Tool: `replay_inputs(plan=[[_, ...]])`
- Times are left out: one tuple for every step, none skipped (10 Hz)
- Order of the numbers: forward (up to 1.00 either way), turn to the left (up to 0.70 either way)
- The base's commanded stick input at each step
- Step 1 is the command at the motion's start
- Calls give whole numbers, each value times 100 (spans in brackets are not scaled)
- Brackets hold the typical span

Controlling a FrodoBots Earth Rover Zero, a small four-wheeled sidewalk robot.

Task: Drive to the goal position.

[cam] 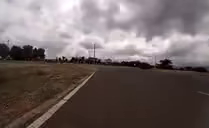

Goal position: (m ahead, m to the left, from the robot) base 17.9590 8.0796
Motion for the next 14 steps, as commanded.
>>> replay_inputs(plan=[[50, 0], [50, 0], [50, 0], [50, 0], [50, 0], [50, 0], [50, 0], [50, 0], [50, 0], [50, 0], [50, 0], [50, 0], [50, 0], [50, 0]])
